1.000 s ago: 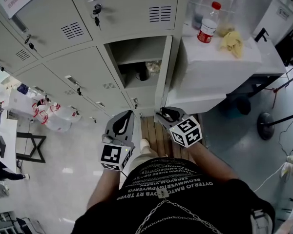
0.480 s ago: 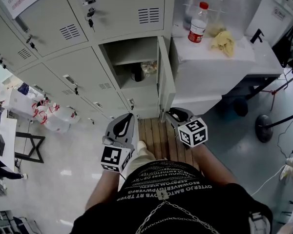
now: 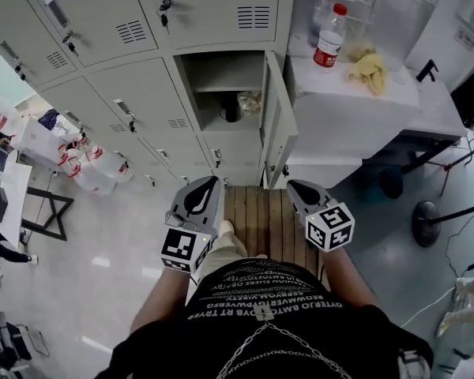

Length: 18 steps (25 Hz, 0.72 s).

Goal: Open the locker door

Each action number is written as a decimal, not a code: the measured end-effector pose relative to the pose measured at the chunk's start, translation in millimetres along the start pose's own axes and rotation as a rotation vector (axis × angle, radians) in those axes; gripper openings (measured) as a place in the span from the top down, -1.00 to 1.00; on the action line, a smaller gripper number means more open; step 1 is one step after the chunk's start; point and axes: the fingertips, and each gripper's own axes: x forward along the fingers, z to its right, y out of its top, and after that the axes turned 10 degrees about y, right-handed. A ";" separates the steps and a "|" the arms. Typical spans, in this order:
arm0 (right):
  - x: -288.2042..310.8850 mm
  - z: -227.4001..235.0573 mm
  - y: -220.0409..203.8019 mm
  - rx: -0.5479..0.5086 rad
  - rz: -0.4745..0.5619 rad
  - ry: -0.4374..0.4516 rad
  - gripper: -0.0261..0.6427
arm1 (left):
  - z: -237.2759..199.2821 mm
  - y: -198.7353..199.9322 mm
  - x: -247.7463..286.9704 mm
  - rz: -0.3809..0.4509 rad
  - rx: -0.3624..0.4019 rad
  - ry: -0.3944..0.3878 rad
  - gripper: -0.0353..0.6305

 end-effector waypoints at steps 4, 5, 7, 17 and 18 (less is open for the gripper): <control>-44.9 -19.8 28.1 -0.068 0.115 -0.038 0.93 | 3.2 -2.4 -12.4 -0.019 -0.015 0.006 0.90; -50.8 -22.4 33.5 -0.070 0.137 -0.037 0.93 | 3.7 -3.8 -14.2 -0.026 -0.015 0.008 0.90; -56.3 -24.9 40.7 -0.077 0.160 -0.032 0.93 | 7.0 -4.9 -15.0 -0.033 -0.007 0.002 0.90; -56.8 -11.1 39.0 -0.074 0.170 -0.063 0.93 | 31.1 4.6 -9.5 -0.025 0.033 -0.051 0.90; -56.7 -10.5 38.0 -0.073 0.166 -0.064 0.93 | 32.0 2.1 -9.4 -0.035 0.035 -0.055 0.90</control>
